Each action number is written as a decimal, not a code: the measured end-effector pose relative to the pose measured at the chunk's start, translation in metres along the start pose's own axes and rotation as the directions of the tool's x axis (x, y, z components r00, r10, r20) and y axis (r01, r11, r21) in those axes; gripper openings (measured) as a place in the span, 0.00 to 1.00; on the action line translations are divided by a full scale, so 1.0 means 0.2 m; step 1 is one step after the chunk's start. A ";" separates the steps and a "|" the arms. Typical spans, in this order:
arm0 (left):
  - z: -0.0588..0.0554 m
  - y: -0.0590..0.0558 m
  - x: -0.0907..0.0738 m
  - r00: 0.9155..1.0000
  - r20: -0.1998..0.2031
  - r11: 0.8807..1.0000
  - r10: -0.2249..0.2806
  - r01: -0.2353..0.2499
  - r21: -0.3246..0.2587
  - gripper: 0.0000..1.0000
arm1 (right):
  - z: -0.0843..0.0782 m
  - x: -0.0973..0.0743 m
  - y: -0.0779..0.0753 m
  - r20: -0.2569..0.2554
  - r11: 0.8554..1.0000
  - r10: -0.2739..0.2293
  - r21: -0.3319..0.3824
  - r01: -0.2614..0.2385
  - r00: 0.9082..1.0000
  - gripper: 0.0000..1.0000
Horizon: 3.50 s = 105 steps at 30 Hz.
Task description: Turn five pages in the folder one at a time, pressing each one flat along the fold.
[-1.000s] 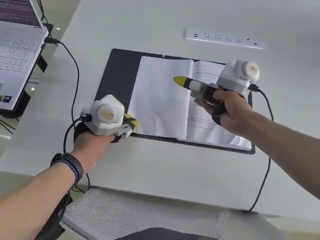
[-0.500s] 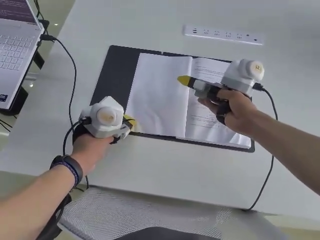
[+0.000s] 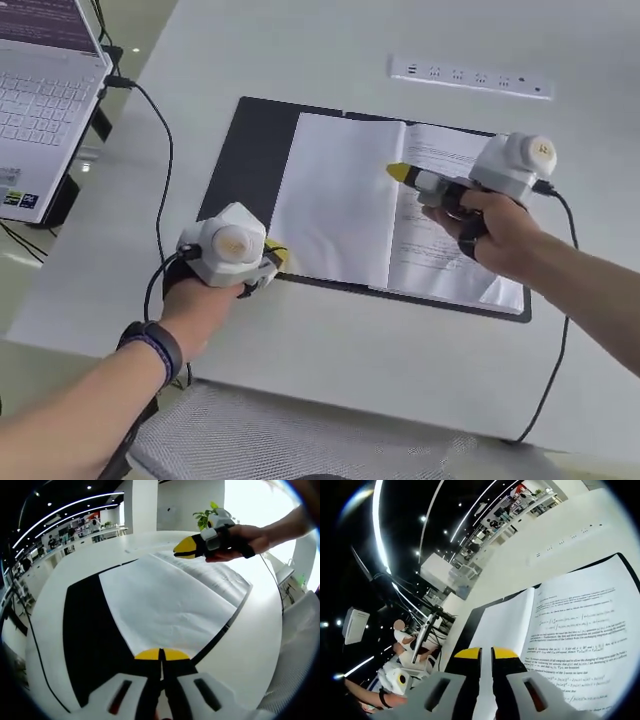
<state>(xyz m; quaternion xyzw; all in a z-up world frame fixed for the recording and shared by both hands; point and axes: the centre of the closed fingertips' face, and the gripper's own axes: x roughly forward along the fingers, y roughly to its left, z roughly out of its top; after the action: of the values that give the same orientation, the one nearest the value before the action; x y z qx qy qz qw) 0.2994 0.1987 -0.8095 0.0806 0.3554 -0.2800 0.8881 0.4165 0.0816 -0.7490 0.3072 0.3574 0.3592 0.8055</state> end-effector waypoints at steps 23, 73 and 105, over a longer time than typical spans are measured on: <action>-0.01 0.02 0.03 1.000 -0.008 1.000 0.001 -0.001 -0.013 0.00 | -0.09 0.07 -0.16 -0.049 0.998 0.000 0.070 0.003 0.999 0.00; 0.01 0.01 0.00 1.000 -0.004 0.999 -0.007 0.007 -0.039 0.00 | 0.34 0.33 -0.46 0.192 0.971 -0.051 0.241 0.003 0.980 0.00; 0.02 0.00 0.00 1.000 0.002 0.999 -0.002 0.002 -0.048 0.00 | 0.35 0.36 -0.45 0.145 0.999 -0.021 0.040 0.016 0.989 0.00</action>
<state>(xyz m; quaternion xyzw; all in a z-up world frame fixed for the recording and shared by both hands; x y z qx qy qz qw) 0.3011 0.1979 -0.8064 0.0587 0.3612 -0.2726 0.8898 0.5399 0.0730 -0.8026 0.3449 0.3075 0.3213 0.8266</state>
